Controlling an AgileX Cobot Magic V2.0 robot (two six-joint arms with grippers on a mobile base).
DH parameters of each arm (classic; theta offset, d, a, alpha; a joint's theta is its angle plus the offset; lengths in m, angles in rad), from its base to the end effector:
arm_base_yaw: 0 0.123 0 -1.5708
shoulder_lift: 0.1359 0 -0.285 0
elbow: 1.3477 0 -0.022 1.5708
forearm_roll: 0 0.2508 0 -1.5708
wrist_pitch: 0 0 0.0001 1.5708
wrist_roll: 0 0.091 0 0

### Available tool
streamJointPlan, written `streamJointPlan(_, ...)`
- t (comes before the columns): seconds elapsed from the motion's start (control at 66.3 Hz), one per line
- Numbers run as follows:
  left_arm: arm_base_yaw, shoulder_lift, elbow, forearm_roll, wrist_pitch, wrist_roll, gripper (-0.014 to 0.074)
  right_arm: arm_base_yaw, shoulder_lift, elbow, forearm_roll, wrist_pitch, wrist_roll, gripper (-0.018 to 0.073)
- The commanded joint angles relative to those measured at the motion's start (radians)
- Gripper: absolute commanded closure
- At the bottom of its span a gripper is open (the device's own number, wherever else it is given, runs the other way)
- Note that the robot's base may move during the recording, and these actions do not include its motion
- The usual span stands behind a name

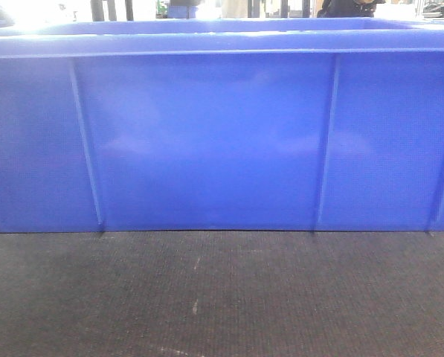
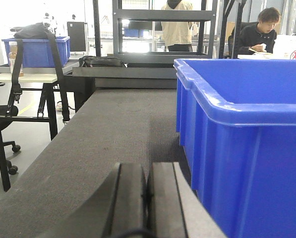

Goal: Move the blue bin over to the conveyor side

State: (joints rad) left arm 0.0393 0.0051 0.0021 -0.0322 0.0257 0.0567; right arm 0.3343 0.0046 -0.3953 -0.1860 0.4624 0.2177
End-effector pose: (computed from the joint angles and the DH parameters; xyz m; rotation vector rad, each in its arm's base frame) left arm 0.0569 0.0022 0.2099 -0.0106 1.5167 0.0505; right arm 0.0224 -0.0002 0.2997 -0.1543 1.5457 0.2408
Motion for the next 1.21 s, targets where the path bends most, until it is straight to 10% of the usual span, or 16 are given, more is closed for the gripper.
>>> streamJointPlan(0.0, 0.001, -0.005, -0.002, -0.008, -0.018, 0.004, 0.0604, -0.002, -0.005, 0.001, -0.002, -0.022, -0.002, 0.0639)
streamJointPlan(0.618, 0.001, -0.005, -0.002, -0.008, -0.018, 0.004, 0.0604, -0.077, -0.005, 0.019, 0.047, 0.031, -0.129, 0.0639)
streamJointPlan(0.769, 0.001, -0.005, -0.002, -0.008, -0.018, 0.004, 0.0604, -0.179, -0.005, 0.098, 0.186, -0.051, -0.301, 0.0639)
streamJointPlan(1.192, 0.001, -0.005, -0.002, -0.008, -0.020, 0.004, 0.0604, -0.295, -0.005, 0.395, 0.321, -0.391, -0.306, 0.0639)
